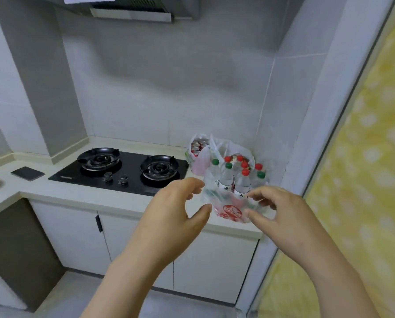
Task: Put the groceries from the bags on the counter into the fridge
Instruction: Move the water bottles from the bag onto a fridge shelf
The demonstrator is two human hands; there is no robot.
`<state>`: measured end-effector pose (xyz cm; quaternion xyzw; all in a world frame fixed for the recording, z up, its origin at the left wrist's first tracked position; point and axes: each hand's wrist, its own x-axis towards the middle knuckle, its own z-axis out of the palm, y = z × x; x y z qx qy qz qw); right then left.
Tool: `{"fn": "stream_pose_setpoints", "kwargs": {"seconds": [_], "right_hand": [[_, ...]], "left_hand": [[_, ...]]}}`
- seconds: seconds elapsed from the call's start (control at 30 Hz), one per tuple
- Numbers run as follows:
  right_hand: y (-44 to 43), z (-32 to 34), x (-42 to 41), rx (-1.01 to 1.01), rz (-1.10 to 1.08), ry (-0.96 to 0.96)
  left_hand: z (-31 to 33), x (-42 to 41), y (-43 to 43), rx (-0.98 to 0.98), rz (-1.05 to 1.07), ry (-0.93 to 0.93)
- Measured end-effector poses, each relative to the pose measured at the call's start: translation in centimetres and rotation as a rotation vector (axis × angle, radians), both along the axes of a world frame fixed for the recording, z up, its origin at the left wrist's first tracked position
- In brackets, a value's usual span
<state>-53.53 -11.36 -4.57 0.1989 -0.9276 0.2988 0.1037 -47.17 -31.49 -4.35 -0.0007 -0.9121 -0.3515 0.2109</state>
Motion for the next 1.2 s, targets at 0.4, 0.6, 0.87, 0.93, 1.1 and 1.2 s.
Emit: {"fn": "stream_pose_setpoints", "kwargs": {"seconds": [0.4,0.6,0.87,0.93,1.1,1.2], "right_hand": [[-4.4,-1.5,-11.3,0.021,-0.163,-0.07],[-4.7,-2.9,-16.2,0.042,-0.217,-0.131],[-4.3,-4.8,-24.8,0.028,-0.22,-0.181],[-3.8,-5.4,-27.2,0.018,-0.223,-0.199],[-2.6,-7.6,-32.9,0.013,-0.222,-0.258],[-2.3,-9.2,-35.5,0.013,-0.216,-0.301]], "left_hand": [[-1.1,-14.5,-5.7,0.001,-0.137,-0.049],[-3.1,-19.9,-6.6,-0.007,-0.176,-0.111],[-5.0,-28.8,-6.7,-0.033,-0.171,-0.16],[-5.5,-31.3,-6.5,-0.038,-0.166,-0.181],[-7.4,-36.9,-5.6,-0.031,-0.151,-0.244],[-9.0,-39.4,-5.2,-0.027,-0.14,-0.278]]}}
